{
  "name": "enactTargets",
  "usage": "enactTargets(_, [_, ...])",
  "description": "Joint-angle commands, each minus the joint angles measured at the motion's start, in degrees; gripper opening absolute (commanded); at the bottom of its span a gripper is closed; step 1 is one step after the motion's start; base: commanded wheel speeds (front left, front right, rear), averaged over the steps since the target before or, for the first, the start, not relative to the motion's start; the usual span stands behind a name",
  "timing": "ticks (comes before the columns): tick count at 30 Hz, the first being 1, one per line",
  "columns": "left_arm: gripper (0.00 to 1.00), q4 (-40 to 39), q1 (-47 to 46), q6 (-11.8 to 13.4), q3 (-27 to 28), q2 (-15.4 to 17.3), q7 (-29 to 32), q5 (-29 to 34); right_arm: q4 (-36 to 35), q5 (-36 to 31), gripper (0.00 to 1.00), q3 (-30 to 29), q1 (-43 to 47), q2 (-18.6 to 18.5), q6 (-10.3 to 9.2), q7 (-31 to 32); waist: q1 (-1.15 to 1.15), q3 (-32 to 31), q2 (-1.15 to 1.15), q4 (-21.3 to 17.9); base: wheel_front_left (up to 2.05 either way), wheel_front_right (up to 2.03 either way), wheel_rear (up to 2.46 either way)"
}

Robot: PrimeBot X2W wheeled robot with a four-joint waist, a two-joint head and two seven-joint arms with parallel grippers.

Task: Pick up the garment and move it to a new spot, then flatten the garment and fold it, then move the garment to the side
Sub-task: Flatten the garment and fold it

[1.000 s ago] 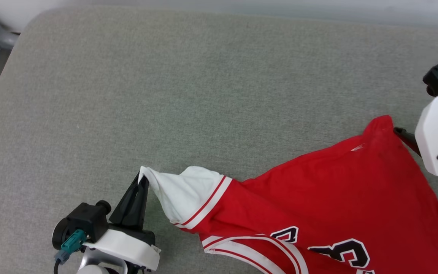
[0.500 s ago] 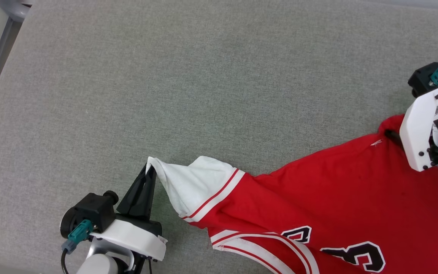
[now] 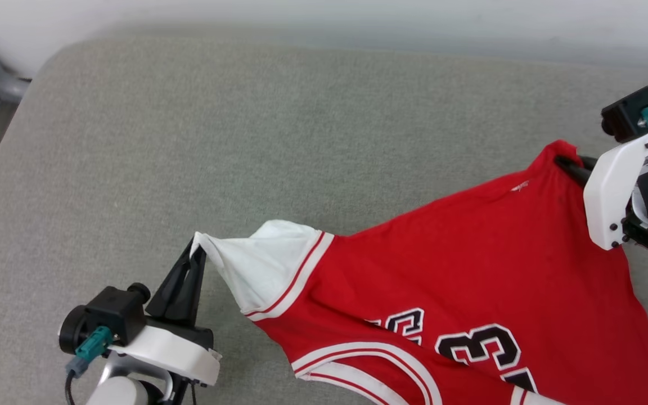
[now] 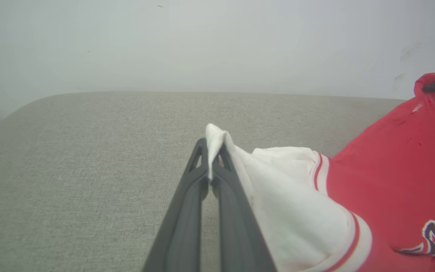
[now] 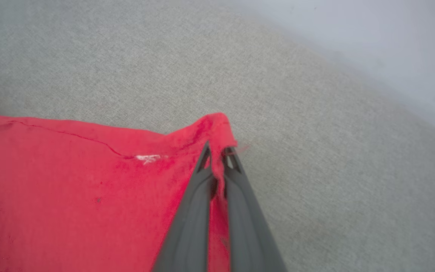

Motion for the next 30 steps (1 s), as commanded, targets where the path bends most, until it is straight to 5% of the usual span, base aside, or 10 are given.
enactTargets(1, [0.00,-0.6,-0.5,0.3,0.5,0.6,0.1,0.3,-0.6,0.4,0.00,-0.4,0.9,-0.4,-0.06,-1.2,0.00,-2.6,0.00,-1.8,0.00,0.00,0.00])
enactTargets(15, [0.00,-9.3,-16.5,0.0,3.1,6.6,6.6,2.8,-12.3,-0.4,0.00,-10.1,2.3,-0.4,-0.06,-8.0,0.00,-8.0,0.00,-7.9,0.00,0.00,0.00])
enactTargets(30, [0.00,-3.5,-50.6,-5.0,-0.2,7.7,12.2,4.1,-15.3,-8.6,0.00,-21.8,-11.3,5.6,-0.06,-5.8,0.00,1.7,0.00,-10.9,0.00,0.00,0.00])
